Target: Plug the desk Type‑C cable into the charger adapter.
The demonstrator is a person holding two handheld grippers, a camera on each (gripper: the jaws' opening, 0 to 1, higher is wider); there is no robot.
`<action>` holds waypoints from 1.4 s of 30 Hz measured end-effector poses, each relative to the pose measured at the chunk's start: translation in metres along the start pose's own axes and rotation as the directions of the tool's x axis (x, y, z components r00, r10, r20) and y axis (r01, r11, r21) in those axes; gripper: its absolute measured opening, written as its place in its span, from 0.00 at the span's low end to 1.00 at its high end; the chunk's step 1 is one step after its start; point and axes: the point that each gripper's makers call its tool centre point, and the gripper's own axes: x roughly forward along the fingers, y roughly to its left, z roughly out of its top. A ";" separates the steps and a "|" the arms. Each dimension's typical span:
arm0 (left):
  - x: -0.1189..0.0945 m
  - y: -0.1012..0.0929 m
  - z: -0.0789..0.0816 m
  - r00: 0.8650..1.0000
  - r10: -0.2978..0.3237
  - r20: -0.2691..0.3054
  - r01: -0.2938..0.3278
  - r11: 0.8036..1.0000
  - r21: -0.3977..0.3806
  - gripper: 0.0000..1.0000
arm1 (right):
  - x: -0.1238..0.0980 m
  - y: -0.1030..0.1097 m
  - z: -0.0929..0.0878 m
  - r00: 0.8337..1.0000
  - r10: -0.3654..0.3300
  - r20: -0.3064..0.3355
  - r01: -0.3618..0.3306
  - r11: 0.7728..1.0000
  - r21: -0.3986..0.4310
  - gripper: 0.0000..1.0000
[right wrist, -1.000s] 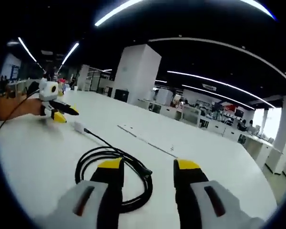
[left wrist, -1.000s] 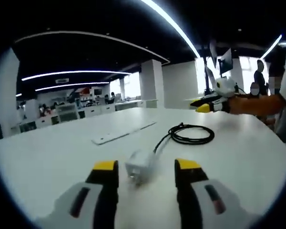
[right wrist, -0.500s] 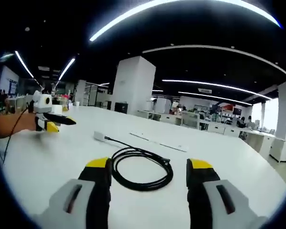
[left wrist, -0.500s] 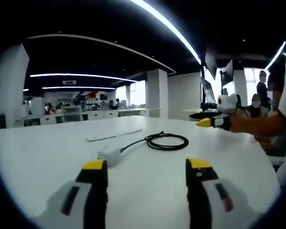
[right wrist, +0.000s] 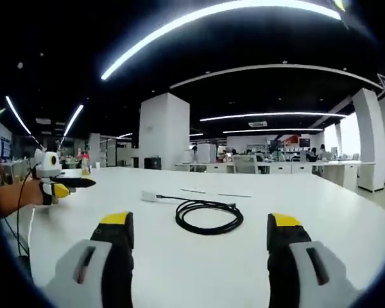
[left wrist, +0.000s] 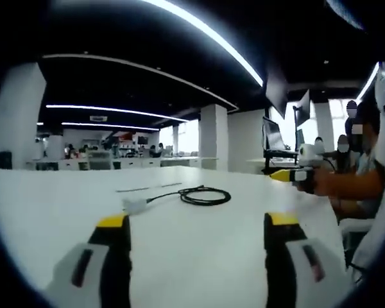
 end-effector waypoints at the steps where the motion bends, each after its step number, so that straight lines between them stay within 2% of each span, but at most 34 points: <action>1: -0.004 0.000 -0.001 1.000 0.014 -0.003 -0.014 1.000 -0.011 0.92 | -0.003 0.003 0.001 1.000 0.003 0.005 -0.003 1.000 -0.008 0.96; 3: -0.013 -0.001 -0.003 0.998 0.063 0.003 -0.062 0.998 -0.022 0.95 | -0.009 0.007 0.002 1.000 0.006 0.011 -0.006 1.000 -0.014 1.00; 7: -0.030 -0.012 -0.002 0.994 0.105 0.042 -0.102 0.993 -0.062 0.99 | -0.023 0.016 0.000 1.000 -0.009 0.011 0.010 1.000 -0.020 1.00; 10: -0.041 -0.022 0.000 0.990 0.131 0.055 -0.128 0.990 -0.052 1.00 | -0.035 0.021 -0.003 1.000 -0.010 0.012 0.010 1.000 0.016 1.00; 14: -0.049 -0.030 0.002 0.990 0.132 0.057 -0.130 0.991 -0.035 1.00 | -0.050 0.027 -0.011 1.000 -0.023 -0.010 0.023 0.999 0.023 1.00; 17: -0.056 -0.030 0.002 0.982 0.169 0.079 -0.168 0.986 -0.023 1.00 | -0.058 0.026 -0.012 0.999 -0.035 0.007 0.035 0.998 0.047 1.00; 19: -0.057 -0.034 0.000 0.983 0.168 0.077 -0.167 0.986 -0.023 1.00 | -0.062 0.028 -0.012 0.999 -0.036 0.012 0.036 0.998 0.047 1.00; 21: -0.057 -0.045 -0.007 0.990 0.132 0.045 -0.130 0.991 -0.041 1.00 | -0.066 0.033 -0.011 0.999 -0.036 0.012 0.035 0.999 0.041 1.00; 26: -0.061 -0.060 -0.012 0.992 0.123 0.017 -0.123 0.992 0.009 1.00 | -0.076 0.045 -0.012 0.999 -0.038 0.009 0.038 0.999 0.001 1.00; 32: -0.074 -0.067 -0.007 0.988 0.146 0.048 -0.146 0.989 0.002 1.00 | -0.076 0.051 0.003 0.997 -0.036 0.063 0.036 0.999 -0.006 1.00; 38: -0.088 -0.067 -0.006 0.982 0.178 0.057 -0.179 0.984 0.011 1.00 | -0.075 0.053 0.007 0.995 -0.028 0.093 0.027 1.000 0.012 1.00; 40: -0.090 -0.063 0.000 0.975 0.196 0.104 -0.198 0.980 0.014 0.99 | -0.075 0.053 0.009 0.994 -0.030 0.108 0.029 1.000 0.010 1.00; 41: -0.091 -0.060 0.008 0.966 0.209 0.150 -0.213 0.977 0.012 0.99 | -0.074 0.053 0.010 0.993 -0.031 0.113 0.030 0.999 0.016 1.00; 42: -0.090 -0.061 0.010 0.965 0.205 0.165 -0.208 0.978 -0.001 0.98 | -0.074 0.053 0.012 0.990 -0.028 0.135 0.023 0.999 0.037 1.00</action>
